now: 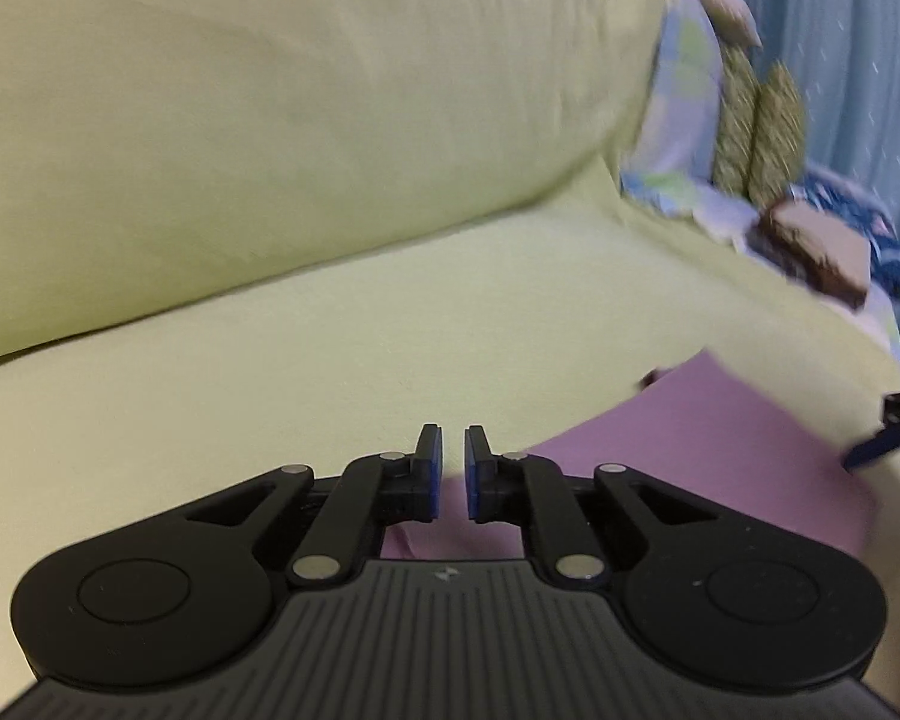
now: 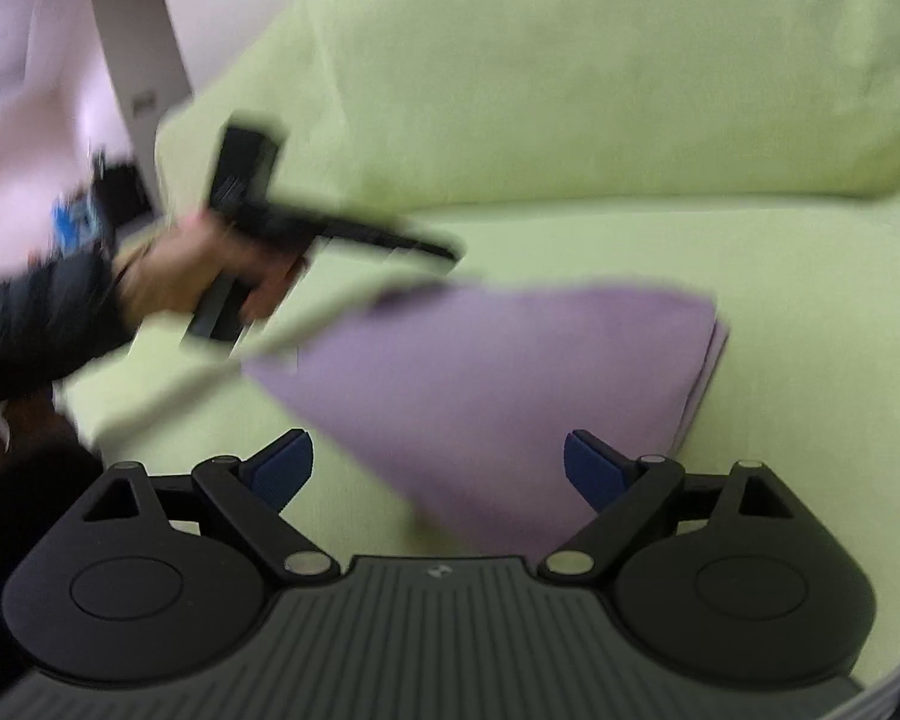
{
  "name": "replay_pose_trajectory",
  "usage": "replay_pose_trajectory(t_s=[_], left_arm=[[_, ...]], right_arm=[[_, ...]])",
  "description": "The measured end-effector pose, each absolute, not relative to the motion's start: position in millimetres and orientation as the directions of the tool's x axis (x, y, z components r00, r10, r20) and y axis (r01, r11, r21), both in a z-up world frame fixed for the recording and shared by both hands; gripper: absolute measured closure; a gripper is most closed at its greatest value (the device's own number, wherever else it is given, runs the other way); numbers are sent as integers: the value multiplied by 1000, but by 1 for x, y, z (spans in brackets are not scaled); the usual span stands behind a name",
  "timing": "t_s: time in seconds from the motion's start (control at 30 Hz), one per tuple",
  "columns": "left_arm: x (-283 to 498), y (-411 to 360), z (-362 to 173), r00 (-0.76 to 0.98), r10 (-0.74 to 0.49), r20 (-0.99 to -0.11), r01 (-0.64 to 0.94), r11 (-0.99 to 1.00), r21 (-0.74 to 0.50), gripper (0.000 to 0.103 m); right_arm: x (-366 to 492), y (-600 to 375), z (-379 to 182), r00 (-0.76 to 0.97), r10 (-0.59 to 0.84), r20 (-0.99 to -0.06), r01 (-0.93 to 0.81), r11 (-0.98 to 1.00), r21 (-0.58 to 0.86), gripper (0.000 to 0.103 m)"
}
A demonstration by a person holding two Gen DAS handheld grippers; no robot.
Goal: Fold clothes
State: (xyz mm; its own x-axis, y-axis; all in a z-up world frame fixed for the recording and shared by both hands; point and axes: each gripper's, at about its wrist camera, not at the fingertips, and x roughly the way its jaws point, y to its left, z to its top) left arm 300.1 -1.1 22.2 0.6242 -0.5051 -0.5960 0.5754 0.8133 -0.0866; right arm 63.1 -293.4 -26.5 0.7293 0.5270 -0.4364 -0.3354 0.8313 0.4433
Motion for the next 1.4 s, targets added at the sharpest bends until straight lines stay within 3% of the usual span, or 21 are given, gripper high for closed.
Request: replay_pose_trajectory(t_s=[0.23,0.47,0.63,0.77,0.83,1.03,1.17,1.4], left_arm=[[202,-17,5,627,-529,-572,558,817,-143,91],[184,-25,-15,664,-426,-615,541,841,1,87],[182,3,-11,720,-310,-621,426,904,42,88],[173,6,1,753,-312,-580,394,919,16,88],[169,-6,4,749,-352,-561,429,903,5,88],[170,-54,-9,685,-480,-549,548,835,-46,87],[169,-50,-19,701,-441,-560,545,838,21,85],[166,-8,-8,745,-317,-587,410,912,27,85]], right_arm=[[65,-259,-28,788,296,-540,-244,955,167,14],[53,-243,-44,748,285,-599,-302,950,75,14],[40,-259,-41,747,263,-611,-263,960,92,17],[37,-275,-21,832,266,-486,-218,964,154,18],[41,-273,-18,853,230,-469,-193,973,127,18],[55,-260,-27,844,164,-510,-163,985,48,18],[53,-257,-39,807,155,-569,-192,981,-5,18],[40,-282,-42,800,104,-590,-98,994,42,17]])
